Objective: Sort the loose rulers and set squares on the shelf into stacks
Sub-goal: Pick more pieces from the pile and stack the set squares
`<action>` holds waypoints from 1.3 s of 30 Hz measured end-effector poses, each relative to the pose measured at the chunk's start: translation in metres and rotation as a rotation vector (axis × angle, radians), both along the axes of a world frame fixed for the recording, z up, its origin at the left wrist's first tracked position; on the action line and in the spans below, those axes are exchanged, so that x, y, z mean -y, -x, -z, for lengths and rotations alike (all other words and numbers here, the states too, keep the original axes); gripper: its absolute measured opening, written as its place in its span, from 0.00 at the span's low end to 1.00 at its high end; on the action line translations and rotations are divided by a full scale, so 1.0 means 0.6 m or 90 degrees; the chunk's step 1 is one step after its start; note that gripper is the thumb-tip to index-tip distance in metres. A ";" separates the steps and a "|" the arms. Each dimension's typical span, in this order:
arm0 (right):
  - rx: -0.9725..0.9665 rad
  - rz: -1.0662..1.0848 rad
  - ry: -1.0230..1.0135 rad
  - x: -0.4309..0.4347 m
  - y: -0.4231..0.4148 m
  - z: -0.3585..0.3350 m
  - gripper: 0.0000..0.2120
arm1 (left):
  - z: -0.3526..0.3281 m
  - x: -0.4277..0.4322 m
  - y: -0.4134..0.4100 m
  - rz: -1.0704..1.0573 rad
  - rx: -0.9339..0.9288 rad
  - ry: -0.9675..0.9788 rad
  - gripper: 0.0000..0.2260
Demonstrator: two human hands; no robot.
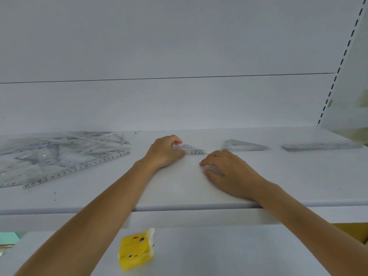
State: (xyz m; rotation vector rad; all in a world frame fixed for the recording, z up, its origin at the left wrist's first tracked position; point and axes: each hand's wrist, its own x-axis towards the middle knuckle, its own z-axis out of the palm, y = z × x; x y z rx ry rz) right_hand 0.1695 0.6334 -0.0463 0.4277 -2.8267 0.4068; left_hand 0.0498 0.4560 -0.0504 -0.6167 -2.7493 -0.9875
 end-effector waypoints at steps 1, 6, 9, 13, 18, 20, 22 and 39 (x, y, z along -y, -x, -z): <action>0.001 0.002 0.003 0.000 0.000 0.000 0.15 | 0.001 0.000 0.000 -0.003 0.005 0.005 0.16; 0.007 0.003 0.011 -0.001 -0.002 -0.002 0.15 | 0.000 0.000 -0.004 -0.032 -0.016 0.061 0.20; 0.005 0.003 0.015 -0.001 -0.003 -0.001 0.15 | 0.000 0.004 -0.004 -0.056 -0.010 0.073 0.20; 0.004 0.003 0.017 -0.003 -0.002 0.001 0.14 | 0.002 0.005 -0.006 -0.012 -0.024 0.056 0.15; -0.001 0.000 0.025 -0.003 0.000 0.004 0.14 | 0.002 0.006 -0.006 0.009 -0.035 0.055 0.12; -0.003 -0.001 0.027 -0.004 0.002 0.005 0.14 | 0.002 0.005 -0.006 0.013 -0.036 0.059 0.12; -0.004 -0.001 0.025 -0.005 0.003 0.005 0.14 | 0.003 0.005 -0.005 0.009 -0.039 0.066 0.12; 0.012 -0.012 -0.005 -0.007 0.013 -0.011 0.12 | -0.012 0.027 -0.008 -0.047 -0.058 0.080 0.16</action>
